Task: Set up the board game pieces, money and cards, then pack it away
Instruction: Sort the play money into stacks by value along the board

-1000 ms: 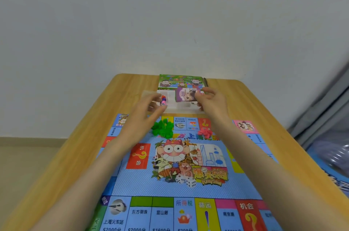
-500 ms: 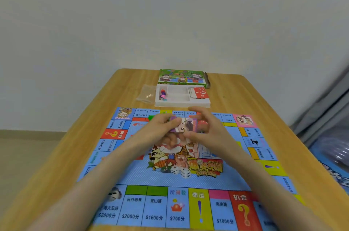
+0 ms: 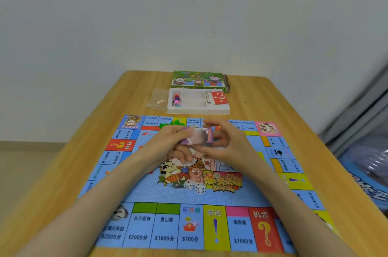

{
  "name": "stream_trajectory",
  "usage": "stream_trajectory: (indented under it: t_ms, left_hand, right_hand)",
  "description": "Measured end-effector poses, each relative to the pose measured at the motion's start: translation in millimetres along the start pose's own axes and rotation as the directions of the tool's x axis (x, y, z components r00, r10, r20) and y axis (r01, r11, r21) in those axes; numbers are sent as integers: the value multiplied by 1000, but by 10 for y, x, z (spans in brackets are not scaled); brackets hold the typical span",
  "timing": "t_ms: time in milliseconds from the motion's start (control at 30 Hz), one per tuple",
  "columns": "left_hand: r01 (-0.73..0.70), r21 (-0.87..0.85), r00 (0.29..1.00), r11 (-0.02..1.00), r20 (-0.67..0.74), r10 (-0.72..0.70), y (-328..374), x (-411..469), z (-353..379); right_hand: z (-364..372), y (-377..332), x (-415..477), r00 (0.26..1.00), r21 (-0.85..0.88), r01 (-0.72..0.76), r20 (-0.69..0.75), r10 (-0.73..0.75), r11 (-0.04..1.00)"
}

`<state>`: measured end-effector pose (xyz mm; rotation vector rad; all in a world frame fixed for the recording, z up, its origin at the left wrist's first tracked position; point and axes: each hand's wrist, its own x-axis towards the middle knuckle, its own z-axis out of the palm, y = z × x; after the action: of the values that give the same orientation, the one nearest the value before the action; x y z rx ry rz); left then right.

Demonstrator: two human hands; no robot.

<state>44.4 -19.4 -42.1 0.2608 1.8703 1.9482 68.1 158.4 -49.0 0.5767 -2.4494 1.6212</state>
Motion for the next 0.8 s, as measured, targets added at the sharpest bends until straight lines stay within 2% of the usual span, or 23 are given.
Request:
stream_trajectory:
  t_ms: [67,233,333,433,567,800]
  left_hand:
    - [6,10,1000,1000,14,-6,0,-8,4]
    - [4,5,1000,1000,13,-4,9,-12,-12]
    - [13,-12,1000,1000,-1,-13,4,-1,-23]
    - [13,15,1000,1000,9,-13,-7,-15,-10]
    - [10,-5,999,1000,33,-10,-5,-20,-12]
    - [20,-68,1000,997,18,-18,8,-5,-25]
  right_hand:
    - [51,-7,-3,999,-21,17,41,-16,1000]
    - [-32,-30,13,997,36,-54,-61,56,998]
    - [-31,-31,9,995,97,-89,-28,92,991]
    - [29,-56,-11,997,78,-71,2,72,994]
    - [12,-26,-14,992,72,-71,-96,78,995]
    - [-54,-32,2,975,208,-111,-167,147,972]
